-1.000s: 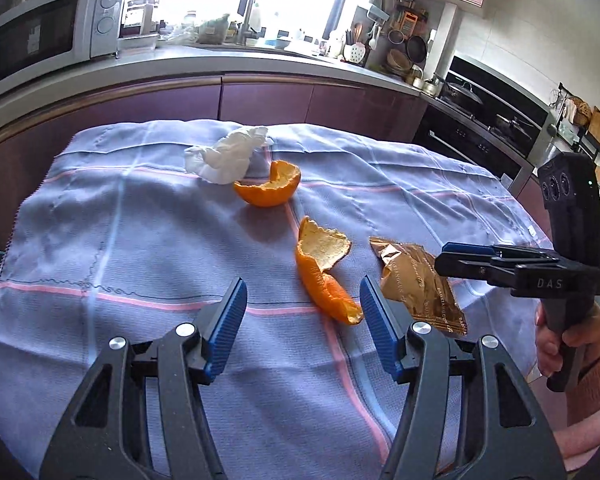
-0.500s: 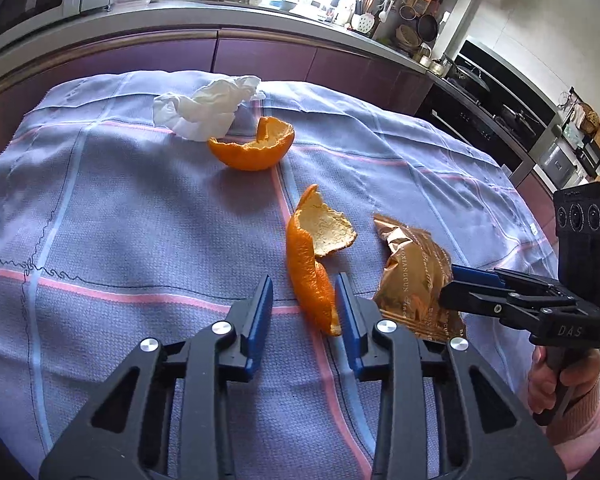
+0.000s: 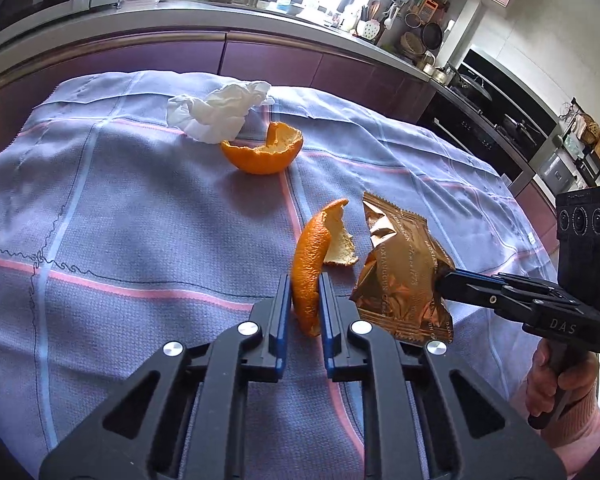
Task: Collect trash
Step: 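Grasp the orange peel with the left gripper while the right gripper grasps the second gold wrapper, then carry the orange peel and gold wrapper over the teal bin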
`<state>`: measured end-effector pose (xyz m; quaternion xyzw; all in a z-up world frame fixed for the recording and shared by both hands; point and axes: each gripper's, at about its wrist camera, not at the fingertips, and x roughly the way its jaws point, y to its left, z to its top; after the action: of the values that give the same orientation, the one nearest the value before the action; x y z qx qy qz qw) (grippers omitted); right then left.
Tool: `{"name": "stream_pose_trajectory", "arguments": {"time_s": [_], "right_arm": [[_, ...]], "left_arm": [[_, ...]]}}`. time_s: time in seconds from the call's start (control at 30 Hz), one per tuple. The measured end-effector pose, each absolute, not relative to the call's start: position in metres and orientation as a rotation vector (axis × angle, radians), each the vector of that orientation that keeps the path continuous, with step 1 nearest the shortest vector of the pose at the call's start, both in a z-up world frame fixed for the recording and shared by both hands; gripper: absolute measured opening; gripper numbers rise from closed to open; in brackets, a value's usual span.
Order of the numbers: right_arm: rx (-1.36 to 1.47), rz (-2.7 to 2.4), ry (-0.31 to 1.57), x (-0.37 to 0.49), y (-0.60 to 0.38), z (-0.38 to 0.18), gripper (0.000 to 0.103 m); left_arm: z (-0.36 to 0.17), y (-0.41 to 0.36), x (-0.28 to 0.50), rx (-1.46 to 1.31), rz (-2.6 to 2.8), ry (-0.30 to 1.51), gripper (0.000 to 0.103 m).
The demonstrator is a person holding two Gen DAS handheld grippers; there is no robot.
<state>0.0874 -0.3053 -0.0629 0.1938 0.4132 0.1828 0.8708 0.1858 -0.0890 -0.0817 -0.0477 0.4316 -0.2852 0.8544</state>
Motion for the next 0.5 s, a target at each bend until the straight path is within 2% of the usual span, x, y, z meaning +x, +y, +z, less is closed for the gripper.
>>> {"name": "stream_pose_trajectory", "arguments": {"time_s": [0.5], "right_arm": [[0.351, 0.502, 0.789, 0.103, -0.262, -0.029, 0.002]], "left_arm": [[-0.042, -0.004, 0.162, -0.161, -0.438, 0.777, 0.013]]}}
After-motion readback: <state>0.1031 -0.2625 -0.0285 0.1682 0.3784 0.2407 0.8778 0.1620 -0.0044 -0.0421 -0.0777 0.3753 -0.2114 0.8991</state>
